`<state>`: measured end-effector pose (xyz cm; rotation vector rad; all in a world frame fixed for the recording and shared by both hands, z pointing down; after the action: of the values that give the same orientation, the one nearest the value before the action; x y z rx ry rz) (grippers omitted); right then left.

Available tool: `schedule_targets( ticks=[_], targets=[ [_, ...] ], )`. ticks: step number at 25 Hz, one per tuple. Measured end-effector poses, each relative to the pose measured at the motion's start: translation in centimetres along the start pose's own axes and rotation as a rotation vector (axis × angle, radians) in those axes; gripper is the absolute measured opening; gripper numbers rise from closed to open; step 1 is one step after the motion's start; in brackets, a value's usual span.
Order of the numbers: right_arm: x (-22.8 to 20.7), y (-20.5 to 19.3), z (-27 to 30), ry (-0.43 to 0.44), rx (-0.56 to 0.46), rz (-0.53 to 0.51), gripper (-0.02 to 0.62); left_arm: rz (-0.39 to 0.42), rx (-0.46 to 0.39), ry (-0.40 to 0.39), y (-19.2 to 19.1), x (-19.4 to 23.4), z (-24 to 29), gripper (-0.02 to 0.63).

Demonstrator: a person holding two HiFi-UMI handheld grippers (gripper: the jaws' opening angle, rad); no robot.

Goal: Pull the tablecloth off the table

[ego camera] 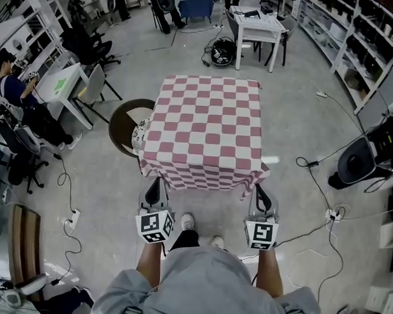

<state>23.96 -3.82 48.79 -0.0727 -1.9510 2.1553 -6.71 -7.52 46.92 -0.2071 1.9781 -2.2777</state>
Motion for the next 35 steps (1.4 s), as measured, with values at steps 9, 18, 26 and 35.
schedule_targets(
  ticks=[9,18,26,35],
  targets=[
    [1.6,0.3,4.4,-0.025,0.025,-0.017,0.000,-0.027,0.016,-0.044,-0.5,2.2,4.1,0.006],
    [5.3,2.5,11.9,-0.066,0.004,-0.043,0.000,0.007,0.003,-0.136,0.4,7.1,11.5,0.006],
    [8.7,3.2,16.8,-0.085,0.033,-0.082,0.018,0.064,-0.013,-0.254,2.0,9.7,16.7,0.006],
    [10.5,-0.7,20.6,0.024,0.171,-0.235,0.066,0.164,0.091,-0.342,-0.9,9.9,19.5,0.112]
  ],
)
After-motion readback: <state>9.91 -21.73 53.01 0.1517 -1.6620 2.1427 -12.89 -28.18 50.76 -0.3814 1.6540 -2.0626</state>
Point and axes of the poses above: the fingertips, and each gripper's own axes: z forward along the fingers, x to its left, y out of its top, the point moved 1 cm from there along -z, backward along the fingers
